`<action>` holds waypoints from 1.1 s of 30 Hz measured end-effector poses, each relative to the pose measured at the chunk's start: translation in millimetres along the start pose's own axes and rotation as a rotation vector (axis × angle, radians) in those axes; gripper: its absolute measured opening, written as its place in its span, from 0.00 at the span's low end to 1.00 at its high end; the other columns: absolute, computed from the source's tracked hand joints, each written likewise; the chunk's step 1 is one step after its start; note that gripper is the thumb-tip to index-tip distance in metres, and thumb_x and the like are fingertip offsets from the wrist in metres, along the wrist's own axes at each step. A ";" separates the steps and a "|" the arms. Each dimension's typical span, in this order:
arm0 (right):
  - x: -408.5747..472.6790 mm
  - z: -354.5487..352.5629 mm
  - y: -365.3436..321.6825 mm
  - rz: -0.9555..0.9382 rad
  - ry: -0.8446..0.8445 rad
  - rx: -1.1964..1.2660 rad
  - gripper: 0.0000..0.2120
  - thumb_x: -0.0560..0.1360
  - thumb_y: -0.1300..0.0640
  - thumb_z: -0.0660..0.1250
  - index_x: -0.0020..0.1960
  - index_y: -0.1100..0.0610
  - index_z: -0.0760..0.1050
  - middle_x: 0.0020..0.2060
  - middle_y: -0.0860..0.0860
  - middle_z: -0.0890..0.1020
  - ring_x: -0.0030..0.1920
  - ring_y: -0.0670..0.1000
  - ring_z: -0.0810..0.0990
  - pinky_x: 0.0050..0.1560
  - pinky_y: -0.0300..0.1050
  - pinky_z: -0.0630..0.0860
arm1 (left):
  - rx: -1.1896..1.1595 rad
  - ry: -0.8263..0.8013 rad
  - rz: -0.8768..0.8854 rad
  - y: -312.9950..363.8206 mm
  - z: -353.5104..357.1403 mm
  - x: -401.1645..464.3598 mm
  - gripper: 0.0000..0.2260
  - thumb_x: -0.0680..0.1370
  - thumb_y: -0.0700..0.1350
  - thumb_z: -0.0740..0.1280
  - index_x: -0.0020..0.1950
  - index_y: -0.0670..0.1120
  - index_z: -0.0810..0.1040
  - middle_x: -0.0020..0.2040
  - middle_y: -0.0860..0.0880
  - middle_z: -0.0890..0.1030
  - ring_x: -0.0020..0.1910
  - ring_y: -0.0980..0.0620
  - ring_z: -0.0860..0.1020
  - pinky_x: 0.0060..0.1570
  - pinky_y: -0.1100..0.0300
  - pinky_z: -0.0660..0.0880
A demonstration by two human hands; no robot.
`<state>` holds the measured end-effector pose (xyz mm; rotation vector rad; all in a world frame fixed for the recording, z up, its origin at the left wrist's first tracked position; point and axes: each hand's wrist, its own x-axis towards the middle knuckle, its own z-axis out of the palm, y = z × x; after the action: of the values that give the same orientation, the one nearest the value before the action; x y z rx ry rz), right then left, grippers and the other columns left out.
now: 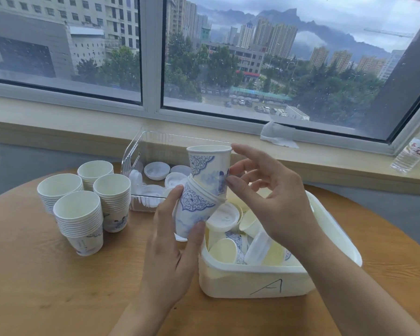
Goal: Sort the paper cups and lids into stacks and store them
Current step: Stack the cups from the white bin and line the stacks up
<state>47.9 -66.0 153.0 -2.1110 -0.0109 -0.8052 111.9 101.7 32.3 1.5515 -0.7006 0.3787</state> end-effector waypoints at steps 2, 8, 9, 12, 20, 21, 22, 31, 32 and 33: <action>-2.9 -3.2 0.5 0.009 0.026 0.005 0.19 0.79 0.56 0.75 0.67 0.44 0.81 0.48 0.42 0.87 0.46 0.50 0.83 0.49 0.46 0.80 | 0.017 0.002 0.013 0.2 0.0 0.3 0.27 0.82 0.53 0.64 0.80 0.48 0.65 0.74 0.55 0.73 0.73 0.59 0.71 0.65 0.75 0.65; -10.2 -4.9 1.7 0.037 0.042 0.020 0.24 0.78 0.57 0.75 0.71 0.42 0.76 0.49 0.43 0.88 0.44 0.51 0.84 0.48 0.42 0.80 | 0.013 -0.004 0.022 -0.7 1.1 0.1 0.26 0.82 0.53 0.64 0.80 0.51 0.64 0.73 0.60 0.72 0.72 0.55 0.73 0.64 0.72 0.67; -9.3 -5.3 1.5 0.039 0.035 0.017 0.24 0.78 0.56 0.75 0.71 0.42 0.76 0.50 0.43 0.87 0.44 0.51 0.84 0.48 0.44 0.80 | 0.015 -0.003 0.027 -0.6 1.1 0.0 0.26 0.82 0.53 0.64 0.80 0.51 0.64 0.73 0.61 0.72 0.72 0.56 0.73 0.64 0.73 0.66; -6.0 -5.6 0.8 0.042 0.011 -0.010 0.18 0.79 0.54 0.74 0.67 0.42 0.79 0.49 0.43 0.86 0.44 0.51 0.84 0.48 0.48 0.81 | 0.015 0.003 0.034 -0.1 0.4 0.3 0.26 0.82 0.53 0.64 0.80 0.50 0.64 0.74 0.62 0.71 0.72 0.58 0.72 0.64 0.74 0.66; 1.0 -5.0 -0.7 0.033 0.021 0.009 0.12 0.78 0.56 0.75 0.60 0.46 0.80 0.48 0.44 0.86 0.42 0.51 0.84 0.46 0.50 0.80 | 0.008 0.003 0.036 -2.5 0.7 -0.1 0.26 0.82 0.53 0.64 0.80 0.50 0.65 0.74 0.60 0.71 0.74 0.54 0.72 0.67 0.71 0.66; 1.5 -5.2 -0.5 0.029 0.026 0.009 0.15 0.78 0.56 0.75 0.63 0.46 0.79 0.47 0.44 0.86 0.42 0.51 0.84 0.45 0.48 0.80 | 0.004 0.002 0.033 -2.5 0.5 0.0 0.27 0.82 0.53 0.64 0.80 0.50 0.64 0.74 0.59 0.72 0.74 0.53 0.72 0.67 0.71 0.66; 1.9 -5.9 0.0 0.027 0.029 0.006 0.18 0.78 0.56 0.75 0.65 0.45 0.78 0.47 0.44 0.87 0.41 0.51 0.84 0.45 0.47 0.79 | 0.001 0.001 0.034 -2.6 0.5 0.3 0.27 0.82 0.53 0.64 0.80 0.50 0.64 0.75 0.59 0.72 0.74 0.53 0.72 0.67 0.70 0.66; -11.9 -8.3 11.3 0.024 -0.005 -0.038 0.10 0.78 0.58 0.75 0.58 0.47 0.86 0.47 0.40 0.87 0.44 0.49 0.84 0.47 0.39 0.79 | -0.008 0.010 0.029 -1.2 1.0 0.7 0.27 0.82 0.54 0.64 0.80 0.47 0.65 0.73 0.68 0.70 0.72 0.60 0.72 0.63 0.75 0.66; -14.5 -8.4 12.6 0.019 -0.012 -0.045 0.10 0.78 0.58 0.75 0.58 0.48 0.86 0.47 0.39 0.87 0.45 0.50 0.84 0.46 0.37 0.78 | -0.011 0.010 0.033 -1.2 1.0 0.8 0.27 0.82 0.54 0.64 0.80 0.47 0.65 0.73 0.68 0.70 0.72 0.61 0.71 0.63 0.75 0.66; -16.8 -8.1 14.2 0.016 -0.024 -0.051 0.10 0.79 0.58 0.74 0.58 0.48 0.86 0.47 0.39 0.87 0.45 0.50 0.84 0.46 0.36 0.77 | -0.016 0.011 0.035 -1.1 0.9 0.9 0.27 0.82 0.53 0.64 0.79 0.47 0.65 0.73 0.68 0.70 0.72 0.61 0.71 0.63 0.75 0.66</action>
<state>34.2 -76.3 137.1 -2.1663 0.0134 -0.7777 113.1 100.6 31.9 1.5231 -0.7219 0.4067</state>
